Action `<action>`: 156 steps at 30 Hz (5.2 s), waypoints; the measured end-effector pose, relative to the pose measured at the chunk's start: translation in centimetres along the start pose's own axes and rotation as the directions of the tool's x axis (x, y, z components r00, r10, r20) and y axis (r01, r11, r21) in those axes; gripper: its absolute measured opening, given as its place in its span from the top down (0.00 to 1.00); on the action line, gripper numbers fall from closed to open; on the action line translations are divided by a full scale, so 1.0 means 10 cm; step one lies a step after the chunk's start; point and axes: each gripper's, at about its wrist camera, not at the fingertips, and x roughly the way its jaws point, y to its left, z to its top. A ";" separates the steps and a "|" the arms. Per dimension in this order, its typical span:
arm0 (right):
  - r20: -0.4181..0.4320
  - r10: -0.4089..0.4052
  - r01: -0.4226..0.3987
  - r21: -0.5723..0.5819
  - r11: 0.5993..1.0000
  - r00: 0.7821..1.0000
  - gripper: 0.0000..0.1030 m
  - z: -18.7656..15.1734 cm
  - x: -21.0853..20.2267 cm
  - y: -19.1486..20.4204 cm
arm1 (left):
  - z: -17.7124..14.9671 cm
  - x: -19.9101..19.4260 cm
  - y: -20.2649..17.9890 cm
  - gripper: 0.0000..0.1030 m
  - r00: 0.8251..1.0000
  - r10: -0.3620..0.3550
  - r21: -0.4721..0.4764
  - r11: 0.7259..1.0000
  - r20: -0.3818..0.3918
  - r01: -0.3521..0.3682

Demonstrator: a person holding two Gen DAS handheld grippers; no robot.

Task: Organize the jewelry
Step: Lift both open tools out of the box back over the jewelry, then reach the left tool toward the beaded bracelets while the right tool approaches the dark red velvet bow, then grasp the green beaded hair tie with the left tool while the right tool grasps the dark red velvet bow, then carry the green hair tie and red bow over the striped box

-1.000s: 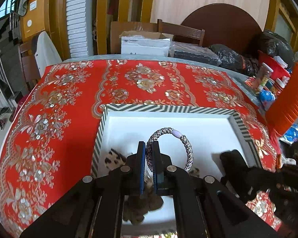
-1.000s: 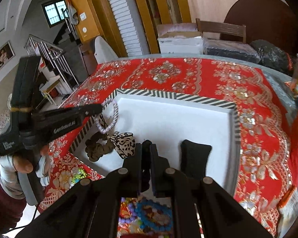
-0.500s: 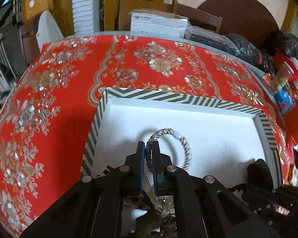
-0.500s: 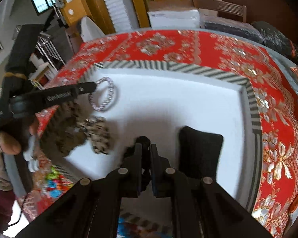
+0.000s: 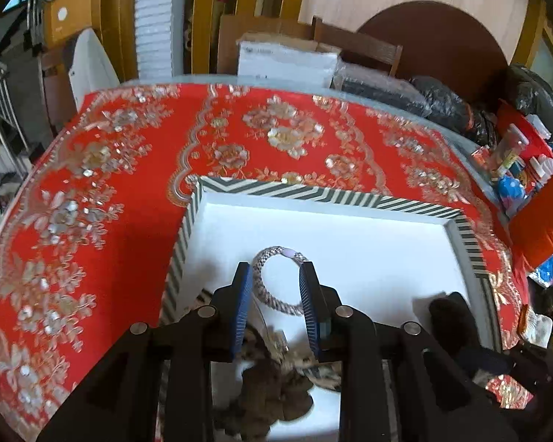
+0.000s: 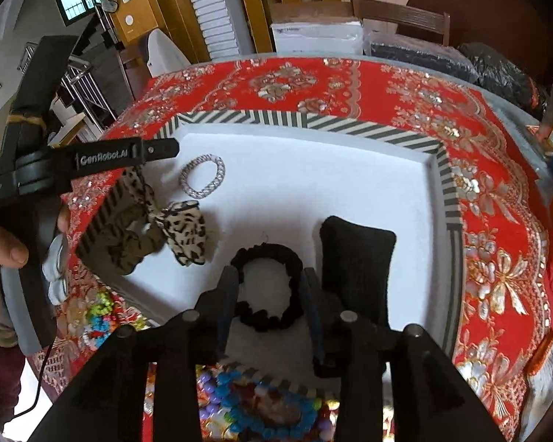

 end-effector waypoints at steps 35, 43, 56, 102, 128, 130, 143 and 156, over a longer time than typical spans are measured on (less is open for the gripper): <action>0.248 -0.056 0.035 0.089 0.995 0.967 0.38 -0.94 -1.44 0.23 | -1.25 -1.43 -0.47 0.73 0.982 0.080 0.107 0.989 0.170 -0.100; 0.253 -0.060 0.045 0.067 0.997 0.966 0.37 -0.99 -1.51 0.31 | -1.34 -1.49 -0.46 0.73 0.980 0.099 0.105 0.987 0.175 -0.119; 0.257 -0.058 0.047 0.048 0.998 0.965 0.37 -1.00 -1.55 0.36 | -1.35 -1.54 -0.49 0.73 0.980 0.096 0.117 0.986 0.175 -0.118; 0.014 -0.005 0.004 0.075 0.997 1.000 0.33 -1.51 -0.73 -0.08 | -1.50 -0.61 0.32 0.63 0.993 0.009 -0.054 0.998 -0.116 -0.015; 0.114 -0.013 0.006 0.059 0.998 0.993 0.82 -1.48 -0.94 -0.15 | -1.35 -0.93 0.24 0.85 0.996 -0.088 -0.018 0.996 -0.015 0.088; 0.133 -0.012 0.002 0.075 0.997 0.991 0.82 -1.46 -1.01 -0.19 | -1.29 -1.04 0.23 0.85 0.996 -0.091 -0.016 0.996 0.006 0.091; 0.204 -0.041 0.016 0.125 0.992 0.978 0.82 -1.21 -1.24 -0.40 | -0.82 -1.28 -0.18 0.85 0.990 -0.114 0.097 0.990 0.081 0.106; 0.213 -0.068 0.046 0.107 0.993 0.975 0.82 -0.62 -1.08 -0.55 | -0.40 -0.86 -0.56 0.85 0.990 -0.116 0.155 0.983 0.074 0.103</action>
